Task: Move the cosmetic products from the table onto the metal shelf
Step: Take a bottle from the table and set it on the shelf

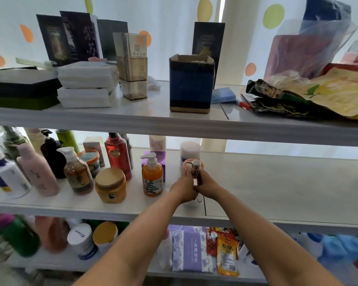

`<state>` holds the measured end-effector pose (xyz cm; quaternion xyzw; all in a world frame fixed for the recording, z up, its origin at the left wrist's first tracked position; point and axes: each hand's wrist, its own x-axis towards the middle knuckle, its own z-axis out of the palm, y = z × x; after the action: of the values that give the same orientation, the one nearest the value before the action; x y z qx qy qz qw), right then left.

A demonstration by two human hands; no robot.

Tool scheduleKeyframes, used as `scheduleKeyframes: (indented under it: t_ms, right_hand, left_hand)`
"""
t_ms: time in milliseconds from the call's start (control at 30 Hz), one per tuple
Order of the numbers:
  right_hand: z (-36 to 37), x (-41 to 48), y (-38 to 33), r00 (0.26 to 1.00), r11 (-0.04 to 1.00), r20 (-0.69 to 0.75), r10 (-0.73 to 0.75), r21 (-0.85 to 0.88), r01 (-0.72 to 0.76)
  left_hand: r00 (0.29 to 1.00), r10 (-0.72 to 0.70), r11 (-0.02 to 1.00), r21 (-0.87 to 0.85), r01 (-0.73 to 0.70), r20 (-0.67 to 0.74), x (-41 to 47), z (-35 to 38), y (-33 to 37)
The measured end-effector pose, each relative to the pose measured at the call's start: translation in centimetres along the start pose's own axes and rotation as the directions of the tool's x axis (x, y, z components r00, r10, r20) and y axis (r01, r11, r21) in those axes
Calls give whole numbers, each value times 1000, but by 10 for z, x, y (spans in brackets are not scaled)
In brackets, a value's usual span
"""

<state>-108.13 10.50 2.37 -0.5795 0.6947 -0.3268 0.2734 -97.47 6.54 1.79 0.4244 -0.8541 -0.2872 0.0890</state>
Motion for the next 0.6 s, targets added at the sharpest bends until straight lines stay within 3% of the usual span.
scheduleKeyframes:
  t_ms: [100,200,300,600]
  right_hand:
    - [5,-8,0,996,997,-86,-34,62,39]
    - [10,-21,11,994,993,-96,60,106,-50]
    - [15,-32,30,983,986,-79,165,16,-164]
    - [50,-71,53,984,963,-22,176,-202,-177]
  left_hand:
    - [999,38,994,106,-34,-33,-5,5,-6]
    - [994,59,983,181,-41,-95,-10,13,-18]
    - [998,-9,972,233,25,-69,-15,16,-28]
    - [993,-115,923,373,93,38,-49,35,-50]
